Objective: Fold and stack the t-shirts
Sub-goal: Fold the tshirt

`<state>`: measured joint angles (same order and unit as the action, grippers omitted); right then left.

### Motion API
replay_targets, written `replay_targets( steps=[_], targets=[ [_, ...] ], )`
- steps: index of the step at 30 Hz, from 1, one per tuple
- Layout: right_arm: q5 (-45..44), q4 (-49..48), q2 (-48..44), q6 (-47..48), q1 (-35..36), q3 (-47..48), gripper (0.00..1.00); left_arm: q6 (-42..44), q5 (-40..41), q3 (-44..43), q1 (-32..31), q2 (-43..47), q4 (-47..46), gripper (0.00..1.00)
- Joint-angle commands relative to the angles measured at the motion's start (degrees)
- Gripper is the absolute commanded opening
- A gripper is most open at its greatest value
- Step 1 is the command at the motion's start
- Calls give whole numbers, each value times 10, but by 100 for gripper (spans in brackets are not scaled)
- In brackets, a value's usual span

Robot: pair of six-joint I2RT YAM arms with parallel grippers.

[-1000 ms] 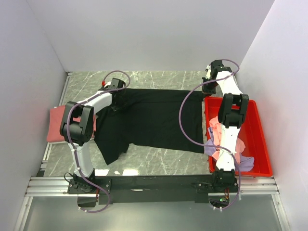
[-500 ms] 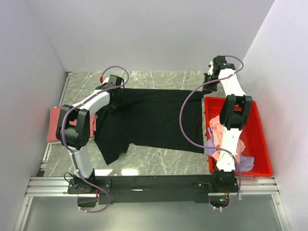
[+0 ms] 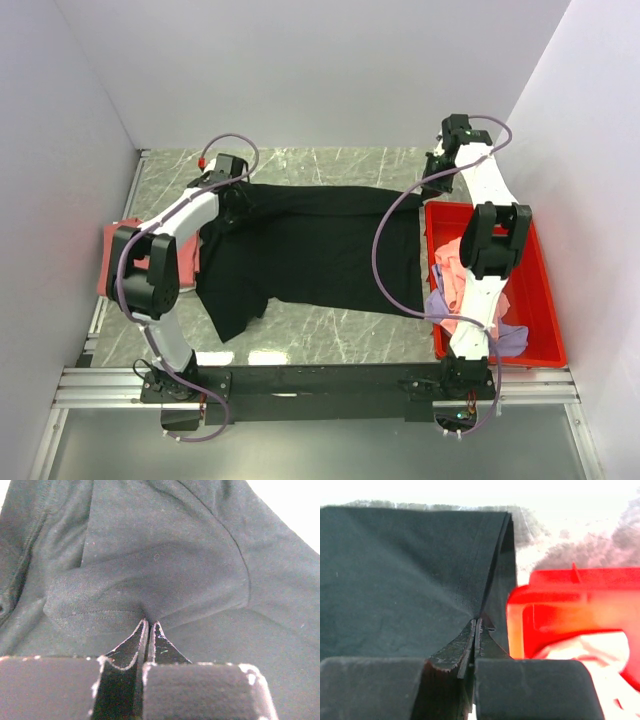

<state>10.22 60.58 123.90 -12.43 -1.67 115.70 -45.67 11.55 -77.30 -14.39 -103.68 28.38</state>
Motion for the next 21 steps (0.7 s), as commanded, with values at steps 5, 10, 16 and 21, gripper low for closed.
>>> replay_targets(
  steps=[5,10,16,21],
  targets=[
    [-42,44,-35,-1,1,40,0,15,-6,7,15,48,-2,1],
    [-34,20,-73,-2,1,-15,0,14,1,16,16,48,3,1],
    [-32,-11,-104,-8,1,-93,2,15,-13,39,14,53,-12,1],
    [-54,-4,-98,-14,2,-94,26,19,-12,40,8,58,3,28]
  ],
)
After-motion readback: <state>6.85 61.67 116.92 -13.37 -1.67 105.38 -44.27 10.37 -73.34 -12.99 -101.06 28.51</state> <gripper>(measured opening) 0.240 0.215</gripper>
